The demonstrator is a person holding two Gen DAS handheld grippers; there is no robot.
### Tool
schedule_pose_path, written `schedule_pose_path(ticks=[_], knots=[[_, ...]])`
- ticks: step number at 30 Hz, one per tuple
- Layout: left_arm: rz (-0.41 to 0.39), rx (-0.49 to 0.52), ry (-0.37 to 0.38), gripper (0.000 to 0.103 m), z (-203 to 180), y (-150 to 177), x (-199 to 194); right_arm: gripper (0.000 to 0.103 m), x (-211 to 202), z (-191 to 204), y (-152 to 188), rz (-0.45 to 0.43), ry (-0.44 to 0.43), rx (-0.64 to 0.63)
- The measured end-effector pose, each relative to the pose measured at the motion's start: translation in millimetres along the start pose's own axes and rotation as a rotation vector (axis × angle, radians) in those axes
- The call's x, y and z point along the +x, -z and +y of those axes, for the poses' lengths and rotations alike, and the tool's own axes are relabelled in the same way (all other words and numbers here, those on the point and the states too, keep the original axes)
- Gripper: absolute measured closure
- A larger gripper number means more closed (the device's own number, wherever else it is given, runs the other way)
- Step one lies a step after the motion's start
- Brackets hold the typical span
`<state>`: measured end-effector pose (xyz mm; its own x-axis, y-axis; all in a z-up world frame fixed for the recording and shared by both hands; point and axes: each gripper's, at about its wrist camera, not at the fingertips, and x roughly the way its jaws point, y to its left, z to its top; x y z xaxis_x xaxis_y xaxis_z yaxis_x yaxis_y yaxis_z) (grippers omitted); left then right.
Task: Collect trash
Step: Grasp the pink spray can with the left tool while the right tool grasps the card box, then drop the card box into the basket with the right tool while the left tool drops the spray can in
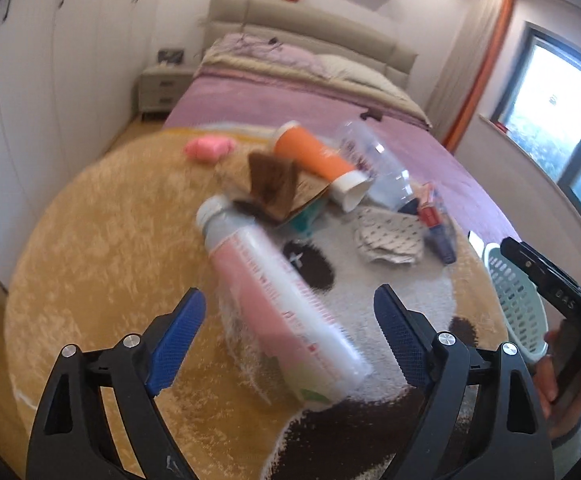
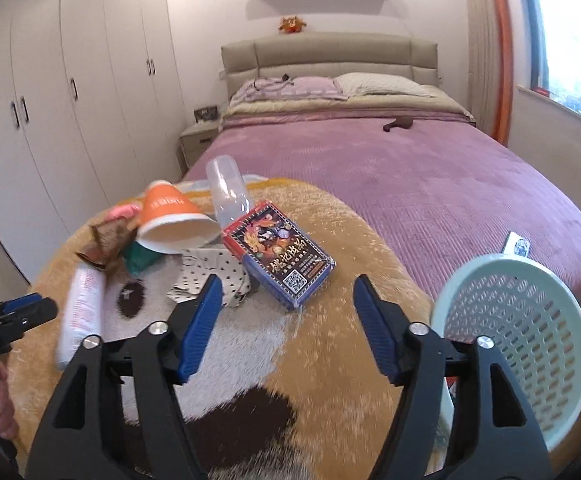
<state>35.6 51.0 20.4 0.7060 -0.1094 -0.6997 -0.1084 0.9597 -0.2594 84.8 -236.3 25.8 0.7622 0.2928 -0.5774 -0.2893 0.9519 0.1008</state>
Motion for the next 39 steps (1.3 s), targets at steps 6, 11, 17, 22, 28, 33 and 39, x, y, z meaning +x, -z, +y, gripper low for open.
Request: schedule_pose_path(ticks=[6, 11, 17, 22, 28, 33, 39], knots=[[0.047, -0.033, -0.026, 0.019, 3, 8, 20, 0.028, 47, 0, -5, 0.084, -0.03, -0.054], [0.074, -0.044, -0.03, 0.019, 14, 15, 34, 0.022, 74, 0, -13, 0.126, -0.03, -0.12], [0.072, -0.029, -0.018, 0.019, 14, 17, 38, 0.022, 104, -3, -28, 0.17, -0.09, -0.141], [0.039, -0.016, -0.012, 0.018, 15, 22, 37, 0.022, 124, -6, -37, 0.212, -0.133, -0.116], [0.052, 0.003, -0.044, 0.017, 8, 21, 40, 0.029, 121, -8, -36, 0.213, -0.158, -0.098], [0.071, 0.011, -0.055, 0.037, 2, 20, 40, 0.034, 101, -8, -28, 0.164, -0.117, -0.078], [0.1, 0.009, -0.028, 0.051, 12, 27, 28, 0.036, 63, -5, -4, 0.128, -0.125, -0.003]])
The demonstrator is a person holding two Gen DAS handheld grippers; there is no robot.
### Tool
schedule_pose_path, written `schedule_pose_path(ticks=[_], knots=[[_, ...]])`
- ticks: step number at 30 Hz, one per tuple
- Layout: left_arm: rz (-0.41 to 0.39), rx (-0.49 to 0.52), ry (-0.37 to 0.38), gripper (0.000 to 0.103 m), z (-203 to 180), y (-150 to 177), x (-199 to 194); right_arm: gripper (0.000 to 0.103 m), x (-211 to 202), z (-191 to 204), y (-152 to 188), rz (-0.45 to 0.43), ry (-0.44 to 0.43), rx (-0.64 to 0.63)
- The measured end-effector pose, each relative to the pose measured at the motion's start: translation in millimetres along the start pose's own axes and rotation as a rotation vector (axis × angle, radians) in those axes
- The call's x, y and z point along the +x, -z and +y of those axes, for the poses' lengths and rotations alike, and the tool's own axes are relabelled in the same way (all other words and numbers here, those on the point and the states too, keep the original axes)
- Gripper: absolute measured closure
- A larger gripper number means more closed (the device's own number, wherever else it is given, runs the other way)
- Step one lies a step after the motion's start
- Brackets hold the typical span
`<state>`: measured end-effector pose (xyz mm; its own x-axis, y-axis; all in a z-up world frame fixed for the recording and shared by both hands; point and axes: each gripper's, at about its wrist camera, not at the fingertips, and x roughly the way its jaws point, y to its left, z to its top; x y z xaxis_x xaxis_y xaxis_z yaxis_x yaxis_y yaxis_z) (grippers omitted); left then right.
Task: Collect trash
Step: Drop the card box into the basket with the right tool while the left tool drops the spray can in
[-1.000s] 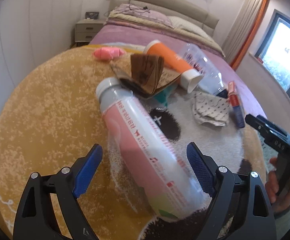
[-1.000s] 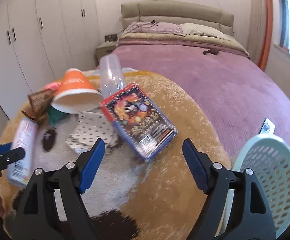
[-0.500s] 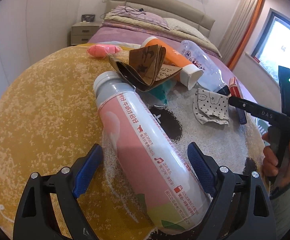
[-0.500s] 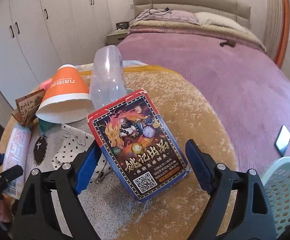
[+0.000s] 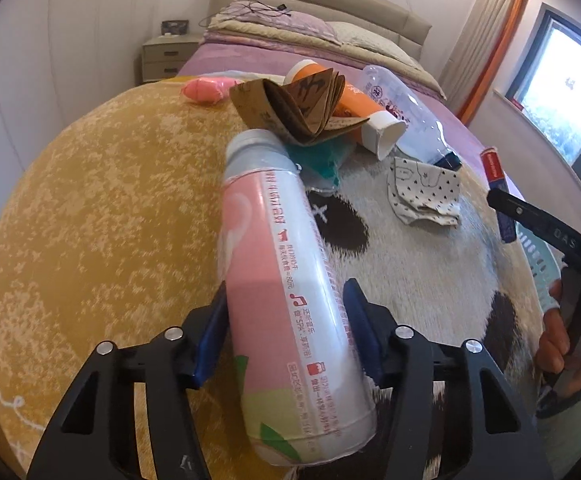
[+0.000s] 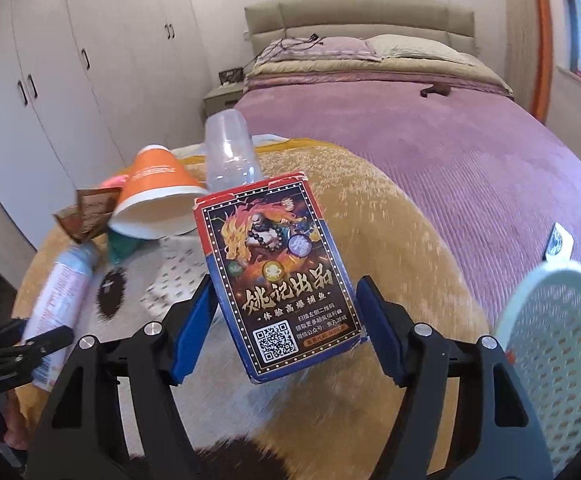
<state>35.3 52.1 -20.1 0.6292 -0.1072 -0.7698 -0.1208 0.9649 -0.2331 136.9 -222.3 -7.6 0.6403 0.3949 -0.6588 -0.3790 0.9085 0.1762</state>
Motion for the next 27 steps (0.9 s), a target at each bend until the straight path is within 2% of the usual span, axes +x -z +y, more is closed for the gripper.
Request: schedule_pose_path(ticks=[6, 10, 19, 27], knots=[[-0.04, -0.005, 0.105, 0.054, 4, 19, -28, 0.037, -40, 3, 30, -0.04, -0.01, 0.082], [-0.088, 0.017, 0.191, 0.055, -5, 25, -47, 0.037, -65, -3, 41, -0.059, -0.009, 0.126], [-0.109, 0.123, 0.298, 0.055, -67, 27, -55, 0.037, -119, -23, 47, -0.127, 0.063, 0.171], [-0.149, 0.257, 0.388, 0.055, -154, 0, -53, 0.037, -176, -81, 53, -0.221, 0.186, 0.297]])
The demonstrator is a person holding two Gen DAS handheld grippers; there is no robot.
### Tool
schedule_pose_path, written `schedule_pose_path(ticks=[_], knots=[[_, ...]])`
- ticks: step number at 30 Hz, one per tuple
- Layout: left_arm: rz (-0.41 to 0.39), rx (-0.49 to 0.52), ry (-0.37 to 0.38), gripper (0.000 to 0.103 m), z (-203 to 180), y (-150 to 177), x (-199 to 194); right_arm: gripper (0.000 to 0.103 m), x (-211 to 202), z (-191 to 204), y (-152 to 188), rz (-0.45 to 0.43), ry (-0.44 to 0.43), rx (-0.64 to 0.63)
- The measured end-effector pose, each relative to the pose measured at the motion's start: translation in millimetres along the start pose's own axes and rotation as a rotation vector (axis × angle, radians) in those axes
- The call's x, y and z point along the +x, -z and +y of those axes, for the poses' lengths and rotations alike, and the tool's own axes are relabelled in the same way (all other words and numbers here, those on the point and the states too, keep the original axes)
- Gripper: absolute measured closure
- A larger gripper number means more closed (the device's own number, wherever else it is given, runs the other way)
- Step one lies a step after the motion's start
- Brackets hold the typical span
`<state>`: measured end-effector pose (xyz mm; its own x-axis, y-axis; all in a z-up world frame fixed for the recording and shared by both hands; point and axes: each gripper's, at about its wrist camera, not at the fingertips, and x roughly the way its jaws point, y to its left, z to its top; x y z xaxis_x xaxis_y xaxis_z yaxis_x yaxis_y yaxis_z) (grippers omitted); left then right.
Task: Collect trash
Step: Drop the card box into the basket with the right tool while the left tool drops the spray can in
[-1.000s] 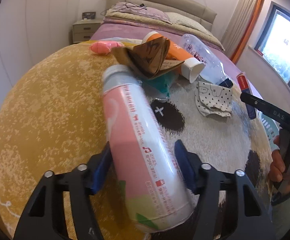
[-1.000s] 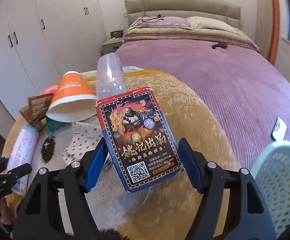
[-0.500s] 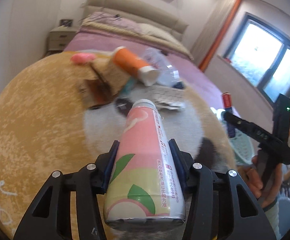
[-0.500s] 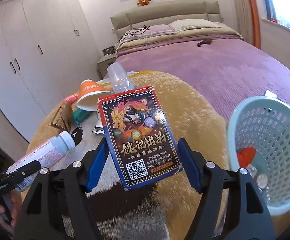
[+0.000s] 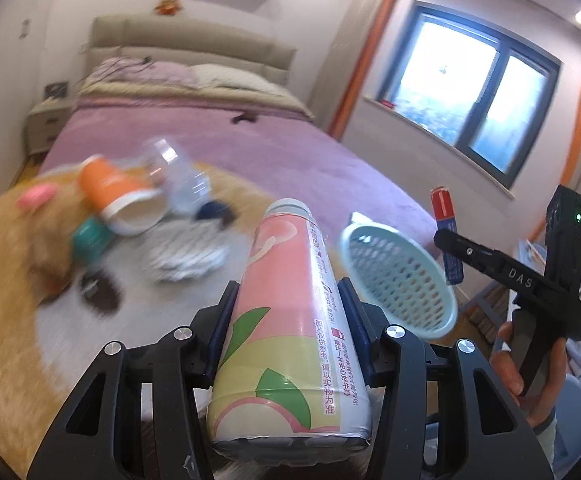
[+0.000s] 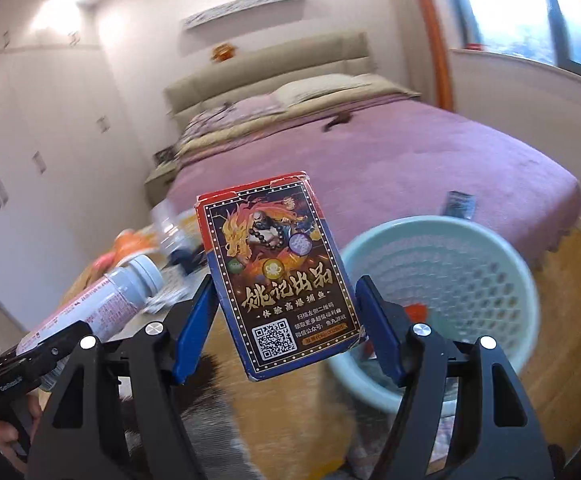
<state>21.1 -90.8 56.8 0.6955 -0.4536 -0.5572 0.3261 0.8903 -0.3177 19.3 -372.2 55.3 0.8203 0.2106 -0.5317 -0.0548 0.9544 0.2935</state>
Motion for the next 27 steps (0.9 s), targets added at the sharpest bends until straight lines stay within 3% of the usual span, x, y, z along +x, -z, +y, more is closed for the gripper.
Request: schedule_pose_path(ticks=[5, 11, 21, 22, 24, 27], knots=[[0.034, 0.06, 0.091, 0.055, -45, -25, 46, 0.037, -2, -57, -9, -0.009, 0.103, 0.15], [0.115, 0.091, 0.167, 0.055, -83, -39, 115, 0.037, 25, -111, -5, 0.072, 0.214, 0.283], [0.227, 0.138, 0.175, 0.055, -110, -28, 197, 0.035, 62, -144, 7, 0.17, 0.328, 0.339], [0.224, 0.136, 0.171, 0.054, -108, -27, 198, 0.035, 64, -144, 8, 0.178, 0.333, 0.34], [0.217, 0.13, 0.172, 0.034, -106, -27, 197, 0.035, 68, -146, 9, 0.189, 0.333, 0.345], [0.188, 0.125, 0.184, 0.031, -98, -27, 183, 0.034, 70, -147, 14, 0.2, 0.334, 0.354]])
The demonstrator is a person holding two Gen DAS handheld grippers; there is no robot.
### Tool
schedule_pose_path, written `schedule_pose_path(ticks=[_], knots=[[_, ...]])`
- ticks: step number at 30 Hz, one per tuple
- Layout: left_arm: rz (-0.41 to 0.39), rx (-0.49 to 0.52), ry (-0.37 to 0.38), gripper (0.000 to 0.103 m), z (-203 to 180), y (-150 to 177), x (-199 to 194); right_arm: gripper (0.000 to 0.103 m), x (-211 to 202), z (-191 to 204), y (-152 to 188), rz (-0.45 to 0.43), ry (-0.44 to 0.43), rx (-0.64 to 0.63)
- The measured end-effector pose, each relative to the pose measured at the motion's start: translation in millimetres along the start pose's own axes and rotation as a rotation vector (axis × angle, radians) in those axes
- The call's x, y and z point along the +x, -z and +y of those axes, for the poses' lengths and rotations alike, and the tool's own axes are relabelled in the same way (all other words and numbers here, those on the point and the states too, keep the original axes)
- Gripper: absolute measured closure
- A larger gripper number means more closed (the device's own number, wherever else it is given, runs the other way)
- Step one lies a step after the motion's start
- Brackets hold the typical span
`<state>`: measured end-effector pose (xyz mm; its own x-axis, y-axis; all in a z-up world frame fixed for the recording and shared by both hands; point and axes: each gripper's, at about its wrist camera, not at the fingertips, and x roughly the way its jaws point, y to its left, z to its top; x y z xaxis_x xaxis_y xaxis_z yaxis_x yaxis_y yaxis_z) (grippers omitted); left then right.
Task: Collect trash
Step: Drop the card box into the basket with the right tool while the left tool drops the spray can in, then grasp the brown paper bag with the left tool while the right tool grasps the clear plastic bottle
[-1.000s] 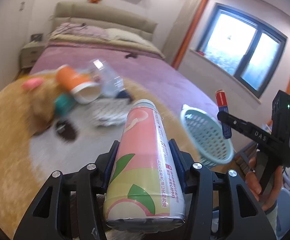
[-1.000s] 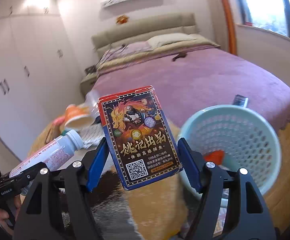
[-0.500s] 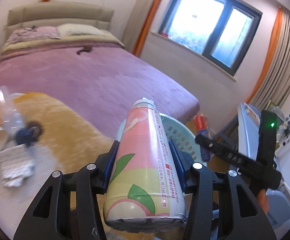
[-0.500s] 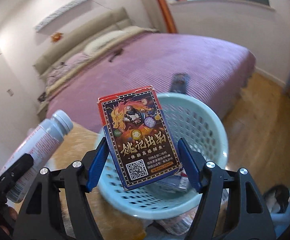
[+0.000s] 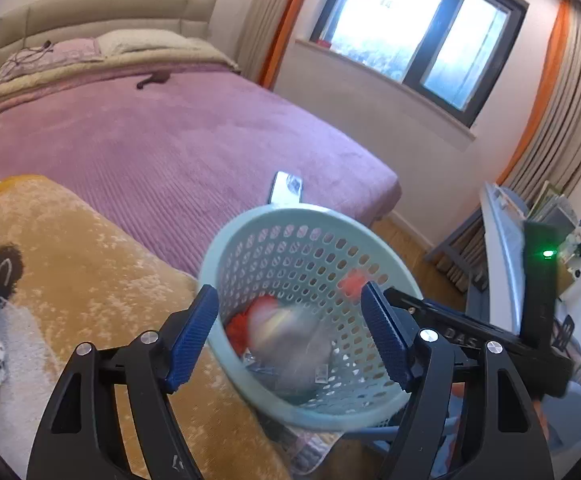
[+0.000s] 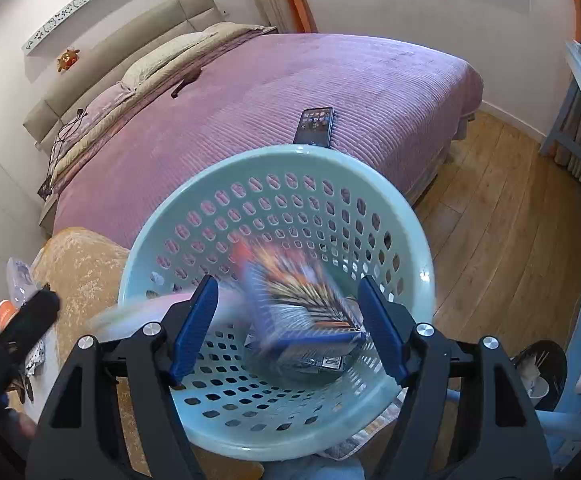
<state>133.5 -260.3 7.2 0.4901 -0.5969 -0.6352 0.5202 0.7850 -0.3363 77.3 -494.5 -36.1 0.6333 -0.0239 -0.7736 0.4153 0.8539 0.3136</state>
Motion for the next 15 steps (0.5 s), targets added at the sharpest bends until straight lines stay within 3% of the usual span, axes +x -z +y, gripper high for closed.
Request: schedule_pose_path(ticks=[7, 15], knots=[[-0.067, -0.04, 0.009, 0.031, 18, 12, -52, 0.034, -16, 10, 12, -0.019, -0.034, -0.043], [-0.114, -0.125, 0.0, 0.031, 50, 26, -110, 0.034, -48, 55, 28, -0.06, -0.116, -0.148]])
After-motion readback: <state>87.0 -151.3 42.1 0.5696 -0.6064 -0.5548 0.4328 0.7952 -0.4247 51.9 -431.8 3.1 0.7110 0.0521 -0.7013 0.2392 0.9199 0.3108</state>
